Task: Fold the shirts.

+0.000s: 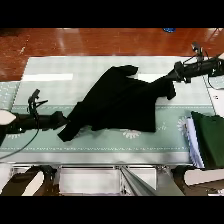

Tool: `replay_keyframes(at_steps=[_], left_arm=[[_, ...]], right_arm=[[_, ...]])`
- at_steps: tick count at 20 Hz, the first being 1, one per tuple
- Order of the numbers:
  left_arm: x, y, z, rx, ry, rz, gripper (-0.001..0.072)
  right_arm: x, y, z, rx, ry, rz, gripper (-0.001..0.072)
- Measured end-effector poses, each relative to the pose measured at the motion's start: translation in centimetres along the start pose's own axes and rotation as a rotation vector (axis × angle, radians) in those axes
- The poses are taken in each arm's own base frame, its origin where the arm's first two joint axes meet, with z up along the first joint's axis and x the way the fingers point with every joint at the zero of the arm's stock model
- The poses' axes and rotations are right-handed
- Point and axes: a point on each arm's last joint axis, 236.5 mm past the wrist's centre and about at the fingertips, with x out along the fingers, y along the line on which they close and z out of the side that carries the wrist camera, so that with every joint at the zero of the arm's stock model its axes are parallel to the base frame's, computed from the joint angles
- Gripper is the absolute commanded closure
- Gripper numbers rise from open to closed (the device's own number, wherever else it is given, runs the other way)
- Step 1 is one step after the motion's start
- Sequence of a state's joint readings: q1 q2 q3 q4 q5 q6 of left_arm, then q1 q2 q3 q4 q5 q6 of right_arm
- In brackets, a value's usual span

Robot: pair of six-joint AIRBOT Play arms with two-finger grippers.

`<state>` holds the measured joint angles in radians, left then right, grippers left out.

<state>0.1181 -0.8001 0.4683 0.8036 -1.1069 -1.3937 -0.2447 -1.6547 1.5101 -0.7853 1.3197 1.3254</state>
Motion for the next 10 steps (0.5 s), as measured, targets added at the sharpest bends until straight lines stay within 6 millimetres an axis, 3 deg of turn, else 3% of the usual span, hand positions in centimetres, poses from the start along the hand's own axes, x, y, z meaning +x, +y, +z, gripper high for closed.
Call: replay_keyframes(at_steps=[4,5,6,7,8,10], left_arm=[[0.9,-0.4,-2.8,-0.022,0.035,-0.028,0.0690],[1.2,0.0,-2.8,-0.035,0.030,-0.022,0.0689],[1.6,0.3,-2.5,-0.047,0.019,-0.016,0.0630],[1.9,0.6,-2.1,-0.060,0.003,-0.008,0.0398],[2.1,0.9,-1.5,-0.071,-0.011,-0.001,0.0206],[1.9,0.9,0.1,-0.072,-0.044,0.004,0.0201]], right_arm=[[1.8,0.3,2.0,0.021,0.011,0.031,0.0690],[2.5,0.3,2.0,0.022,0.026,0.030,0.0609],[3.2,0.2,1.7,0.019,0.045,0.021,0.0411],[3.7,0.0,1.6,0.014,0.055,0.008,0.0298],[4.0,-0.3,1.5,0.008,0.064,-0.009,0.0299],[3.5,-0.9,1.2,0.015,0.076,-0.034,0.0299]])
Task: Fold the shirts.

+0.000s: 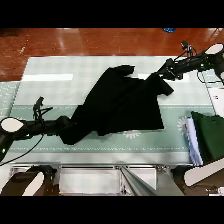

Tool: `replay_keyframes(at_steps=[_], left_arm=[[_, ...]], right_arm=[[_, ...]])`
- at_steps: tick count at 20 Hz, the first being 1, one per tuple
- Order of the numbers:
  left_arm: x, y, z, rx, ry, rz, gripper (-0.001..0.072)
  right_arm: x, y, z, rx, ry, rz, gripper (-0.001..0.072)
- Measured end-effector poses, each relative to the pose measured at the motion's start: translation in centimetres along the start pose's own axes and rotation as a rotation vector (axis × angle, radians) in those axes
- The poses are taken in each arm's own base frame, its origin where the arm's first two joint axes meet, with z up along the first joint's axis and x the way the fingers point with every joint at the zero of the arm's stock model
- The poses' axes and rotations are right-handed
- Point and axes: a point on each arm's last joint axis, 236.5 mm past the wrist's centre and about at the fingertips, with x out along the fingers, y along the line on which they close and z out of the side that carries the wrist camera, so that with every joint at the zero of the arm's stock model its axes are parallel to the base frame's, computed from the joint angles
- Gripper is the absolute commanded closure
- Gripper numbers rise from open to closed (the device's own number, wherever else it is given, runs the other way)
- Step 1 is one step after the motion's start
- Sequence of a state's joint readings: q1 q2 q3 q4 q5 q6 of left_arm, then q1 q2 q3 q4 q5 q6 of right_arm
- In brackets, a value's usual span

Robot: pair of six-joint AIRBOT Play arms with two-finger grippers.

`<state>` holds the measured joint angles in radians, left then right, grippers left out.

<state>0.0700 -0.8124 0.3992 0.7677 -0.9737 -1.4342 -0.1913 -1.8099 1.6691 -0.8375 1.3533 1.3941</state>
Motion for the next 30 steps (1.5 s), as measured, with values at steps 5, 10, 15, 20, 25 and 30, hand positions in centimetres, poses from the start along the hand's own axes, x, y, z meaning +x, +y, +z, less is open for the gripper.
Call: replay_keyframes(at_steps=[5,10,15,20,25,30], left_arm=[[-5.0,0.6,7.5,0.082,-0.170,0.096,0.0201],[-6.7,5.6,8.8,-0.072,-0.140,0.180,0.0202],[-1.7,5.7,4.4,-0.191,0.183,0.050,0.0202],[2.4,4.7,0.3,-0.212,0.430,-0.006,0.0625],[3.6,3.2,0.0,-0.110,0.491,-0.041,0.0689],[3.7,2.2,1.6,-0.048,0.469,-0.056,0.0689]], right_arm=[[-6.2,-5.5,-3.5,0.052,0.030,-0.174,0.0299],[-6.9,-11.2,-12.3,0.241,-0.005,-0.203,0.0299],[-3.8,-12.0,-18.9,0.322,0.003,-0.124,0.0300],[-2.8,-11.7,-21.3,0.337,0.039,-0.096,0.0300],[-2.3,-11.6,-23.1,0.346,0.096,-0.099,0.0300],[0.7,-9.5,-24.8,0.316,0.204,-0.064,0.0300]])
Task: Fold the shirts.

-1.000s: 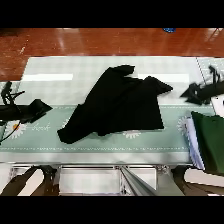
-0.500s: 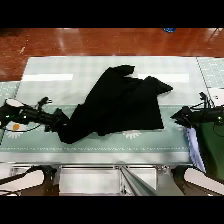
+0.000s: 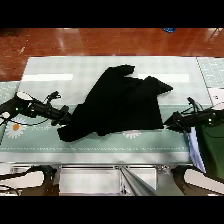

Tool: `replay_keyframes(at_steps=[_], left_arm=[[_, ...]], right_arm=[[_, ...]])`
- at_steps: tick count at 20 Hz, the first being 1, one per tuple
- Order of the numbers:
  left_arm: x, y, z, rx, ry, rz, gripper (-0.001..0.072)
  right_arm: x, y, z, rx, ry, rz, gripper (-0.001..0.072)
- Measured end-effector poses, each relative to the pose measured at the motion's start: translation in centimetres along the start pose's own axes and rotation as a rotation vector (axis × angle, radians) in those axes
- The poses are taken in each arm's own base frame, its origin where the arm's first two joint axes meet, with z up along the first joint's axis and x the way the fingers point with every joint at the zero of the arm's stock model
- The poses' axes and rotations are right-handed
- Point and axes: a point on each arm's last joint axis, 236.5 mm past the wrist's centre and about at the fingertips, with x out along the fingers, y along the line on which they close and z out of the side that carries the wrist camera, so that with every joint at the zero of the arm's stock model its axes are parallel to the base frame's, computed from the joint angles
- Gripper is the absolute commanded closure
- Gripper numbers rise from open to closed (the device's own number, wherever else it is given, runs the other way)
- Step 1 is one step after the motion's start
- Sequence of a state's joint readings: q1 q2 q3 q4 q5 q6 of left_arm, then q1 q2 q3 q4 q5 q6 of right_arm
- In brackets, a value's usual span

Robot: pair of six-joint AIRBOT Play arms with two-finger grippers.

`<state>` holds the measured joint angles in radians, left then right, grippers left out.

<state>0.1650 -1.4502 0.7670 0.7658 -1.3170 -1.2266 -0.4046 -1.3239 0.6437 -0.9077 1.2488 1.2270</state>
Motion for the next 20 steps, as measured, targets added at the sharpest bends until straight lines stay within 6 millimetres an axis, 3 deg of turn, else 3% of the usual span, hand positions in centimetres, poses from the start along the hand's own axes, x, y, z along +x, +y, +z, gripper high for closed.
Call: replay_keyframes(at_steps=[2,3,4,5,7,9,11,12,15,17,20], left_arm=[[-0.1,-0.1,0.2,0.008,-0.004,0.000,0.0689],[-0.1,-0.2,0.3,0.012,-0.006,0.000,0.0689],[-0.1,-0.3,0.4,0.013,-0.008,0.000,0.0689],[-0.2,-0.3,0.5,0.014,-0.014,0.001,0.0689],[-0.5,-0.4,1.1,0.019,-0.036,0.005,0.0690],[-2.1,-1.4,2.9,0.037,-0.108,0.010,0.0690],[-5.6,-4.4,5.7,0.097,-0.241,-0.004,0.0690],[-8.1,-6.7,7.3,0.143,-0.331,-0.020,0.0690],[-18.7,-16.4,10.1,0.357,-0.671,-0.057,0.0690],[-26.8,-23.4,8.7,0.517,-0.906,-0.074,0.0690],[-36.0,-32.2,1.7,0.732,-1.161,-0.103,0.0690]], right_arm=[[1.4,1.6,0.0,-0.023,0.019,0.028,0.0307],[2.0,2.4,0.3,-0.035,0.013,0.039,0.0375],[2.7,3.1,0.8,-0.050,-0.001,0.042,0.0601],[3.3,3.8,1.3,-0.073,-0.012,0.038,0.0693],[3.5,6.7,2.2,-0.138,-0.031,0.079,0.0694],[2.1,10.1,3.5,-0.233,-0.059,0.111,0.0694],[-2.0,15.1,6.3,-0.347,-0.166,0.139,0.0694],[-5.1,18.1,7.7,-0.414,-0.241,0.144,0.0694],[-16.3,27.0,9.5,-0.624,-0.495,0.135,0.0694],[-24.3,31.7,8.1,-0.740,-0.683,0.104,0.0694],[-34.3,36.1,2.6,-0.864,-0.939,0.077,0.0694]])
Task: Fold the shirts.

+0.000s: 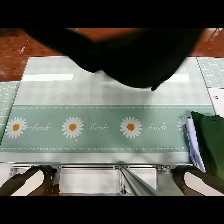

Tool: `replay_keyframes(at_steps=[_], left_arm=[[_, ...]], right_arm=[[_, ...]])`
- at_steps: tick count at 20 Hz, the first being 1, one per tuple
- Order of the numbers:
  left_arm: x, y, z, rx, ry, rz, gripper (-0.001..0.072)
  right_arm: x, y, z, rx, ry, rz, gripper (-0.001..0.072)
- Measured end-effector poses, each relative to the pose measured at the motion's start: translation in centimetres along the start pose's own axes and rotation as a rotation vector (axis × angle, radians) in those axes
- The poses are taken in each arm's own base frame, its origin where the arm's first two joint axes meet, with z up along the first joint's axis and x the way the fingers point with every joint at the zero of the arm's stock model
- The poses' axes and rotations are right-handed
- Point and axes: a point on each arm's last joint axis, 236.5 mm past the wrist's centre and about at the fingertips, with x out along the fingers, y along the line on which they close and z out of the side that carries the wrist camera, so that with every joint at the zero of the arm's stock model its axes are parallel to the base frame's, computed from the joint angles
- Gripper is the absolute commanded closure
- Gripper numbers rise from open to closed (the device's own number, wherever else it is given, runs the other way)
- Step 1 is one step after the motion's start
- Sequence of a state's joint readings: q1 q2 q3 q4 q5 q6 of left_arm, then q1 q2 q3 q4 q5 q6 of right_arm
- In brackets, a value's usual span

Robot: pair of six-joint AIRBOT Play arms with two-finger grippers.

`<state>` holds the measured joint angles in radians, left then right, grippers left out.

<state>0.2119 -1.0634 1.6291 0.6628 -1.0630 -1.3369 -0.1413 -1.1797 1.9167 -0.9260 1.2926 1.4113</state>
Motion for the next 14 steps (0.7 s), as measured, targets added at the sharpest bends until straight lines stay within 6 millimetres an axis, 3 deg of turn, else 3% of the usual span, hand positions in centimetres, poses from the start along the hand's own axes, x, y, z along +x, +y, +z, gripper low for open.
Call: replay_keyframes(at_steps=[1,3,6,10,14], left_arm=[[-2.4,-3.0,2.3,0.068,-0.070,-0.015,0.0690],[-7.1,-7.5,4.8,0.187,-0.171,-0.004,0.0690],[-14.1,-12.1,6.3,0.325,-0.306,0.072,0.0690],[-22.6,-15.1,5.5,0.475,-0.429,0.247,0.0690],[-26.9,-14.2,3.6,0.504,-0.437,0.404,0.0690]], right_arm=[[-3.0,1.3,1.7,-0.047,-0.067,-0.028,0.0694],[-8.5,3.1,3.2,-0.121,-0.158,-0.104,0.0694],[-15.6,5.4,2.6,-0.204,-0.227,-0.217,0.0694],[-22.5,8.3,0.5,-0.251,-0.298,-0.303,0.0694],[-25.2,9.5,-2.1,-0.244,-0.288,-0.334,0.0694]])
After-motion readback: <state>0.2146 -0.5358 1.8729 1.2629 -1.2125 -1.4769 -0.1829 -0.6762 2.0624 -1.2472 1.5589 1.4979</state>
